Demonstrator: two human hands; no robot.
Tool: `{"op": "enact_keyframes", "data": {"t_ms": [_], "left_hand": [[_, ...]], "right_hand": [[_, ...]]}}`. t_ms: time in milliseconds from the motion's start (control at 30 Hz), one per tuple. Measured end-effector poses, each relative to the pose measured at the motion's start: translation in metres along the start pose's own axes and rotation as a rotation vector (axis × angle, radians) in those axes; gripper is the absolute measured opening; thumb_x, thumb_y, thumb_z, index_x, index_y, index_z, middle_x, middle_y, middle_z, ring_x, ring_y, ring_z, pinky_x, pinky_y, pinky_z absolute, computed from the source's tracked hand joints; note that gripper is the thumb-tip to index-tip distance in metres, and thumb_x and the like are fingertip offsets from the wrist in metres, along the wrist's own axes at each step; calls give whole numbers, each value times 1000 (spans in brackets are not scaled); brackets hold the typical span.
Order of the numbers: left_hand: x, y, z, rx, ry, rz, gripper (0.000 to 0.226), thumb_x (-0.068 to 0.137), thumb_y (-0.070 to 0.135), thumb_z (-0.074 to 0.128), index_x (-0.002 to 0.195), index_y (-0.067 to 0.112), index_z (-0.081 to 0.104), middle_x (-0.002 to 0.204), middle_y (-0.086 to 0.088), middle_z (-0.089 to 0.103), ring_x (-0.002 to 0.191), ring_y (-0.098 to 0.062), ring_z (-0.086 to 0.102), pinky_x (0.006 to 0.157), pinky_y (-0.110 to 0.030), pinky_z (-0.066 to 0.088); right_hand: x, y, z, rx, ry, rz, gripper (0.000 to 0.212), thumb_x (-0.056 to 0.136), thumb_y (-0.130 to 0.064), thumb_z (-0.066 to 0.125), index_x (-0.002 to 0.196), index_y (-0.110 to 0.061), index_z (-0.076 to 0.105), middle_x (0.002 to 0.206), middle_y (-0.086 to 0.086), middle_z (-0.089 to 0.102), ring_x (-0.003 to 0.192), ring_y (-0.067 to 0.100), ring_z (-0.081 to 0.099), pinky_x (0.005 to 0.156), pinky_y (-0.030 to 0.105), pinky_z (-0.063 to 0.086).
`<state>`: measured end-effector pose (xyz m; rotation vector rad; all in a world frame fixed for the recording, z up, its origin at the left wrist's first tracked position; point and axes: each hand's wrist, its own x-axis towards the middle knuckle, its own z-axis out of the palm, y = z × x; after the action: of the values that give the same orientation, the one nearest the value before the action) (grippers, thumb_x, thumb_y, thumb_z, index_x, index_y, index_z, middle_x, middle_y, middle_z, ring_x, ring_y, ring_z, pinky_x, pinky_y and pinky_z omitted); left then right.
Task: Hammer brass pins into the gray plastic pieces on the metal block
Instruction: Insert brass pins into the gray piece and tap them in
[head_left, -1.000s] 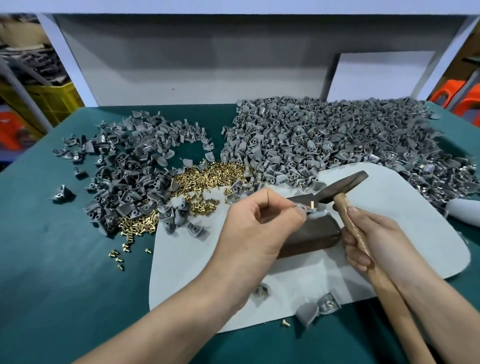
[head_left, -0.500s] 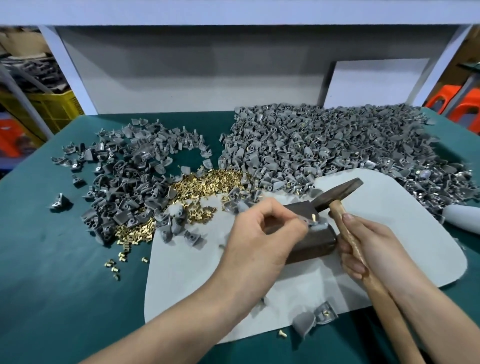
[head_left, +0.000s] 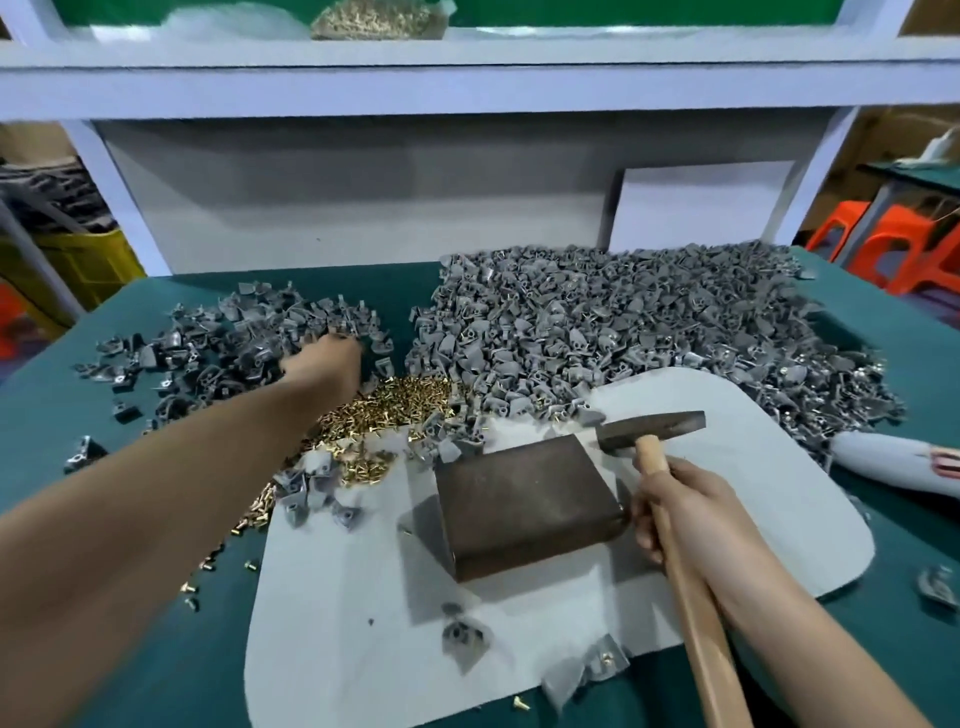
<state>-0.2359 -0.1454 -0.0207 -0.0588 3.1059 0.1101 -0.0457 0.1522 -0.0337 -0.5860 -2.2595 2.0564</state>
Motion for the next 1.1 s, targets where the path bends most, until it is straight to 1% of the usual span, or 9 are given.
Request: {"op": "enact_keyframes", "data": {"t_ms": [33, 100, 200, 300, 500, 600, 800, 967, 1100], "left_hand": [[-1, -6, 4, -4, 46, 18, 20, 97, 4, 45, 111, 7, 59, 85, -8, 57, 77, -22, 59, 78, -43, 54], [-4, -12, 6, 21, 123, 37, 17, 96, 0, 44, 96, 4, 60, 73, -6, 54, 64, -18, 55, 64, -35, 53], [-4, -23, 0, -28, 99, 44, 12, 94, 0, 50, 95, 3, 62, 86, -11, 62, 73, -22, 60, 75, -36, 57], [-3, -33, -6, -160, 19, 43, 9, 89, 6, 61, 98, 4, 63, 97, -11, 63, 78, -19, 59, 80, -32, 54], [-11, -42, -7, -274, 0, 32, 19, 84, 8, 68, 103, 5, 66, 97, -7, 63, 74, -11, 57, 84, -26, 52], [-14, -47, -12, -336, 57, -11, 17, 81, 8, 73, 98, 5, 70, 104, -10, 68, 76, -11, 57, 85, -24, 48], [-41, -18, -48, -677, 149, 14, 15, 82, 20, 72, 94, 11, 73, 95, 2, 69, 72, -9, 58, 70, -21, 50], [-104, 47, -59, -924, -141, 323, 15, 88, 12, 66, 99, 22, 67, 99, 3, 72, 87, -6, 69, 82, -19, 56], [-147, 93, -30, -1226, -415, 221, 24, 92, -3, 58, 110, 11, 65, 113, -12, 68, 100, -20, 68, 91, -35, 55]], "right_hand": [[1, 2, 0, -39, 23, -15, 15, 96, -11, 47, 86, -9, 57, 49, 4, 52, 39, 21, 48, 41, 29, 36], [3, 6, 0, -120, 71, -71, 11, 93, -10, 50, 89, -15, 59, 51, 4, 58, 40, 24, 52, 44, 32, 41], [1, 6, -5, -418, 173, -250, 12, 87, -14, 60, 95, -22, 65, 68, 2, 68, 62, 28, 65, 61, 34, 49], [-5, 1, -10, -684, 287, -355, 24, 81, -10, 68, 104, -9, 69, 83, 12, 72, 85, 34, 64, 66, 29, 36], [-4, -2, -14, -770, 301, -365, 22, 84, -10, 64, 105, -4, 68, 77, 17, 66, 81, 35, 59, 66, 33, 34], [-5, -2, -12, -794, 304, -363, 27, 85, -12, 64, 111, -4, 67, 89, 20, 71, 90, 38, 61, 69, 34, 38], [-5, -5, -17, -827, 307, -339, 28, 82, -16, 69, 109, -8, 71, 84, 20, 66, 89, 39, 60, 68, 33, 34], [-6, -7, -19, -853, 347, -419, 29, 83, -26, 70, 107, -9, 72, 86, 6, 46, 72, 24, 49, 66, 30, 32], [-31, -23, -4, -550, 133, -737, 27, 71, -46, 68, 95, -35, 71, 79, -10, 61, 66, 9, 60, 67, 22, 47]]}}
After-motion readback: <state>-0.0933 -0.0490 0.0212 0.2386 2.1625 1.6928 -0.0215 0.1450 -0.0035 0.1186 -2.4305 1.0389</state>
